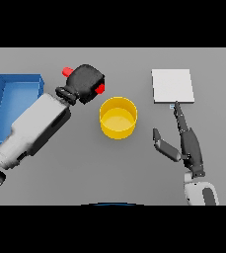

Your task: Pick up the red beaker and tilt it to pour out 1 green nut into yellow bowl. Pick up the yellow bowl and place it on the metallic measuring scale.

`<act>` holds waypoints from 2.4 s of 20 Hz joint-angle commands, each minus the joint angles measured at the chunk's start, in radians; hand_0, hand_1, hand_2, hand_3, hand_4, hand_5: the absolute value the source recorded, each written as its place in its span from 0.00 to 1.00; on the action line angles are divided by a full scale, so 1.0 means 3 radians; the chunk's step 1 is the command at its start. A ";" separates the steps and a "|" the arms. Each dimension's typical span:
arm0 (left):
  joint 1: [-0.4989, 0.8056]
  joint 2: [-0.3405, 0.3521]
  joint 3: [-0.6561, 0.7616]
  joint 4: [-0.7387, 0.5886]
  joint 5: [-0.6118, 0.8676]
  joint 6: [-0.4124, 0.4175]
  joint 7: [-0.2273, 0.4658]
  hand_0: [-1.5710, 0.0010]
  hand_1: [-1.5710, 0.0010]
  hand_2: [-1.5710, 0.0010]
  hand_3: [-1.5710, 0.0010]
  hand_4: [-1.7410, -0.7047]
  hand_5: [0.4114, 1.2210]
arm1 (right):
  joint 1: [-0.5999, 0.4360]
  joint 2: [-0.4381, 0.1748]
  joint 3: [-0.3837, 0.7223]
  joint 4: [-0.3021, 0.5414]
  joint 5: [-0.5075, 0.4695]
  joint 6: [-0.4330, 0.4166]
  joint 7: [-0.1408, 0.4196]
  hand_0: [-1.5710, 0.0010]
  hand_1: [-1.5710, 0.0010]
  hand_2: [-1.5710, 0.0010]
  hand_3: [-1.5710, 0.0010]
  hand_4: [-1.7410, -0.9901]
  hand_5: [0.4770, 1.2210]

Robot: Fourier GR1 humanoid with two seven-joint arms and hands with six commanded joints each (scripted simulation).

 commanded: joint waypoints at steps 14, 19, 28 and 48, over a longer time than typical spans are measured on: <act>-0.0893 -0.0088 -0.1219 0.0493 -0.0716 -0.0671 -0.0245 0.00 0.00 0.00 0.00 0.01 1.00 | 0.0018 0.0053 0.0018 0.0036 0.0100 -0.0102 0.0026 1.00 1.00 1.00 1.00 0.74 0.22; -0.1110 -0.0171 -0.1662 0.0622 -0.1004 -0.0522 -0.0337 0.00 0.00 0.00 0.00 0.01 1.00 | -0.0001 0.0062 -0.0012 0.0041 0.0084 -0.0131 0.0042 1.00 1.00 1.00 1.00 0.76 0.20; -0.1432 -0.0277 -0.2220 0.0697 -0.1244 -0.0558 -0.0419 0.00 0.00 0.00 0.00 0.02 1.00 | 0.0010 0.0059 0.0020 -0.0005 0.0191 -0.0189 0.0032 1.00 1.00 1.00 1.00 0.78 0.22; -0.2574 0.0480 -0.0455 0.2388 0.0772 -0.0063 -0.0027 0.00 0.00 0.00 0.11 0.00 1.00 | -0.0109 0.0058 0.0038 0.0130 0.0240 -0.0216 -0.0059 1.00 1.00 1.00 1.00 0.80 0.21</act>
